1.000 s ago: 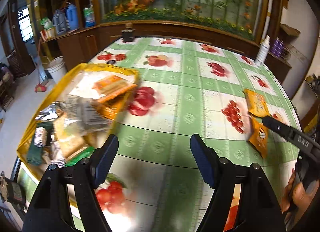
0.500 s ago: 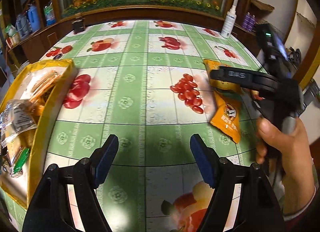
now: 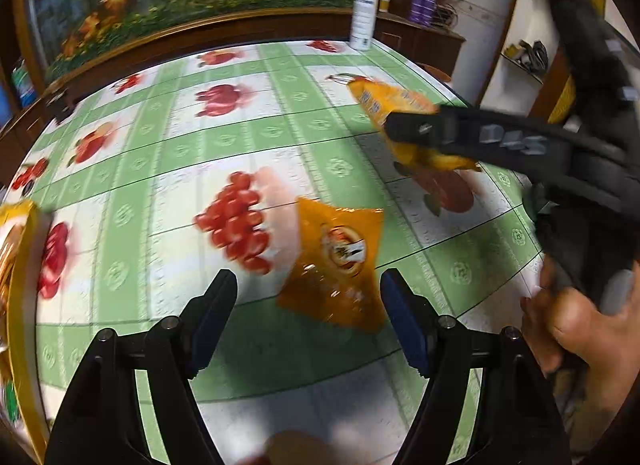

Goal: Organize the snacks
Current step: 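Grasp a small orange bag with the left gripper while the right grasps an orange biscuit bag, then carry the orange bag and biscuit bag into the yellow tray with both grippers and release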

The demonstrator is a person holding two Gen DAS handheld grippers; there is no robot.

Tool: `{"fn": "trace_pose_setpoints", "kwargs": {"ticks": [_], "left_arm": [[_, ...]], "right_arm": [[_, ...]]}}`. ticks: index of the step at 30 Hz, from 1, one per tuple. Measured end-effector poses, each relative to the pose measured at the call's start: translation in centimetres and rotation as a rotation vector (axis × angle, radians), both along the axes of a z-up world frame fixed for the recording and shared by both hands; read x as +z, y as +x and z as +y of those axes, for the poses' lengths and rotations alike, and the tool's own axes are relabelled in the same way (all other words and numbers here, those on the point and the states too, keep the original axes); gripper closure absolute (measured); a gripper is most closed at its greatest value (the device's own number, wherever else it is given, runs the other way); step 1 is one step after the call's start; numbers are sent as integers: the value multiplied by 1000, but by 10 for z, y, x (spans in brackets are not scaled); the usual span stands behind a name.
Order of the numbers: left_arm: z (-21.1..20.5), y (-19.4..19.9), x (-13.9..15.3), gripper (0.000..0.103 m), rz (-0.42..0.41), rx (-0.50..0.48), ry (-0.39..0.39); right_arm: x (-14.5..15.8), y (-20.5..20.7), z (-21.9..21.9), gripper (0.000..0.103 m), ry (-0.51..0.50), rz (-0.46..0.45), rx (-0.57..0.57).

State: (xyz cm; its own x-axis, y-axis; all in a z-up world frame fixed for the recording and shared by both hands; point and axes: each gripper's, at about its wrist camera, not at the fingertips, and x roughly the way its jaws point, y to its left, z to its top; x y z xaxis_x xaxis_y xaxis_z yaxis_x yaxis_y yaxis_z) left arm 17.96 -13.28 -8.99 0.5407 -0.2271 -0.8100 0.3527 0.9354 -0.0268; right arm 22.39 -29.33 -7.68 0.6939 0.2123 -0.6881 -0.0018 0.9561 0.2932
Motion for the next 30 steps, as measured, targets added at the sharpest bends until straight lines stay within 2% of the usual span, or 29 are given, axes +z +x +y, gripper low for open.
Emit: {"fn": "trace_pose_setpoints", "kwargs": {"ticks": [4,6,7,9,10,12,14,17,23,30], "left_arm": [[-25,14,-16,29,27,-11,57],[-30,20,-27,25,29,17,84],[-26,19,-27,25,15,39,74],[-22,17,-25,43,-5,64,68],[-19,16,-22,58,-9,72,70],[-10,15,-19,65,-1,93,55],[2,9,-15,73,-25,131,71],[28,-2,-5,79,-49,193,55],[96,-37,26,79,-132,360,35],[153,-75,47,79,-193,477,38]], "right_arm": [[12,-20,-24,32,54,-27,-30],[15,-25,-28,32,57,-33,-36],[17,-28,-29,32,64,-39,-34],[21,-35,-27,32,67,-50,-29],[23,-38,-25,32,69,-55,-20],[25,-44,-18,32,67,-66,-5],[26,-50,-10,32,71,-70,11],[26,-60,3,32,73,-76,37],[31,-81,40,32,91,-93,122],[46,-105,98,33,123,-139,258]]}}
